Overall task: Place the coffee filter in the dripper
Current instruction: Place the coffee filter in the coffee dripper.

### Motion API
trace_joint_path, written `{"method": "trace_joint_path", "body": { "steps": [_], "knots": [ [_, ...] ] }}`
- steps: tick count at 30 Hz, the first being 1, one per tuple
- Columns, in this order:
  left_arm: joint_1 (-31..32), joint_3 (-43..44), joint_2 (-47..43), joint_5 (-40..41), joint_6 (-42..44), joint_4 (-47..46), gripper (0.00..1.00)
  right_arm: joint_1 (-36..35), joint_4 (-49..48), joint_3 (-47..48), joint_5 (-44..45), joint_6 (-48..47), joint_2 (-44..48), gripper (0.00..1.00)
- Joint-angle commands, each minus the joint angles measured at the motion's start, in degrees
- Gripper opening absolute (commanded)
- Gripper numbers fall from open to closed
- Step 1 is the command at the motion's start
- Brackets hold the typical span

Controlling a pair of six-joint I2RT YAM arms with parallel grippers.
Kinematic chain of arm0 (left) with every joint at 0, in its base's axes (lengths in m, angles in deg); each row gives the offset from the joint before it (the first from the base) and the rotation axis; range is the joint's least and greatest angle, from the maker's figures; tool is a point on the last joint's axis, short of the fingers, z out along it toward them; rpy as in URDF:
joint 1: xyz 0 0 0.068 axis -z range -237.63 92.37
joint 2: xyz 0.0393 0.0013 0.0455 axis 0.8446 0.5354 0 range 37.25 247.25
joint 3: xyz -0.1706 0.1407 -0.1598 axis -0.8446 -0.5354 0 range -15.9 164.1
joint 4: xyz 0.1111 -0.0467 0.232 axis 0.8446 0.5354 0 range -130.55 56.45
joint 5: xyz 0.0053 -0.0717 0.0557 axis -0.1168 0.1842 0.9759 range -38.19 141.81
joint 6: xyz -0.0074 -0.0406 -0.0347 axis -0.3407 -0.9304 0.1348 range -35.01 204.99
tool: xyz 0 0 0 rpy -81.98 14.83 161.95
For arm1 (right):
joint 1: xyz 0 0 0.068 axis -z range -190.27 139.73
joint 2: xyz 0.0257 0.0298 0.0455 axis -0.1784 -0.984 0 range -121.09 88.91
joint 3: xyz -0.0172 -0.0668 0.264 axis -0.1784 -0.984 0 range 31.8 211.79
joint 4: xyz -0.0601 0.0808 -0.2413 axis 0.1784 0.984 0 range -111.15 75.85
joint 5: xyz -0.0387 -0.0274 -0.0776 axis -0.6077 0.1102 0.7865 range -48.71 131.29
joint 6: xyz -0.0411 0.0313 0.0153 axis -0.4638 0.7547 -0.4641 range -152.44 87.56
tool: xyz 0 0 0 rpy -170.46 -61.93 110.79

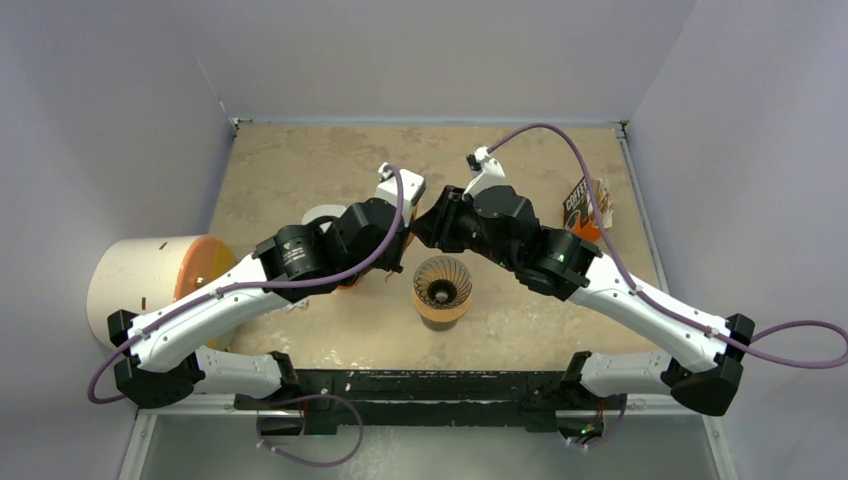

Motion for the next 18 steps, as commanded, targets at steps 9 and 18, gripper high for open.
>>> {"method": "trace_joint_path", "body": {
  "steps": [9,18],
  "knots": [
    [0.5,2.61,-0.01,0.09,-1.81,-0.19,0.0,-0.28,5.12,0.91,3.45,-2.81,-0.29,0.28],
    [0.59,3.39,0.02,-1.09,-2.36,0.81,0.0,-0.3,7.21,-0.14,3.06,-3.7,1.71,0.04]
  ]
}}
